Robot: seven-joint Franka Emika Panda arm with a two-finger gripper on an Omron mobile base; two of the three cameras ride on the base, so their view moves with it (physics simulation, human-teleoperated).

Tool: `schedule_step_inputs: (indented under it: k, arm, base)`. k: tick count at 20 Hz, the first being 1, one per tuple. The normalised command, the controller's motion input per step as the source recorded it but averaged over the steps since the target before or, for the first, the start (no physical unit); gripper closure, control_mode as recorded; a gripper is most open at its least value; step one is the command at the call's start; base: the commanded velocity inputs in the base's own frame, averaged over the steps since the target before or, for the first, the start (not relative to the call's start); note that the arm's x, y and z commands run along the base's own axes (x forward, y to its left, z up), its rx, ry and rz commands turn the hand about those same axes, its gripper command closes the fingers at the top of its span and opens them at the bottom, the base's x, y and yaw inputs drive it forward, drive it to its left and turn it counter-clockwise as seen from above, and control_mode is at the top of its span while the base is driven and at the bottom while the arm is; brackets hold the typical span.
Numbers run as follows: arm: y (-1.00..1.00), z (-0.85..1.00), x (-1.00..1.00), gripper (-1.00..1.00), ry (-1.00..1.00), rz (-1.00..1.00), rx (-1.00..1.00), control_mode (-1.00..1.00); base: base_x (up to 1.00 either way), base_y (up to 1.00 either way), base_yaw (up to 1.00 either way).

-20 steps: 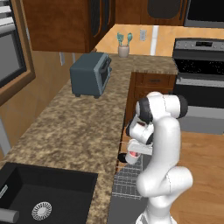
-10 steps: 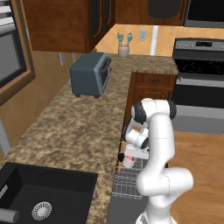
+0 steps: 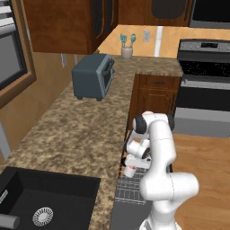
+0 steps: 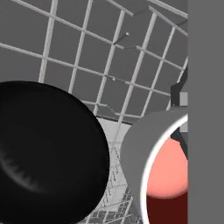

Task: Pick up the cup and bowl from the counter, place them in the dishwasher, and close the dishwasher door.

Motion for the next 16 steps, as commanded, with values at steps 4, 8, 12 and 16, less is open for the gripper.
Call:
schedule_step_inputs:
  k: [4,8,12,16]
  arm:
    - [0.0,-0.78,0.34,1.0,0.05,0.02,0.0,-1.0]
    - [0.0,-0.67,0.12,-1.0,0.01,0.02,0.0,-1.0]
    - [-0.12,0.13,-0.17,-1.0,-0.04,0.0,0.02,-1.0]
    - [-0.05,0.58,-0.43,-1.0,-0.12,0.0,0.0,-1.0]
  base:
    - [0.0,0.0,0.0]
    - [0.0,0.0,0.0]
    - [0.0,0.0,0.0]
    - [0.0,0.0,0.0]
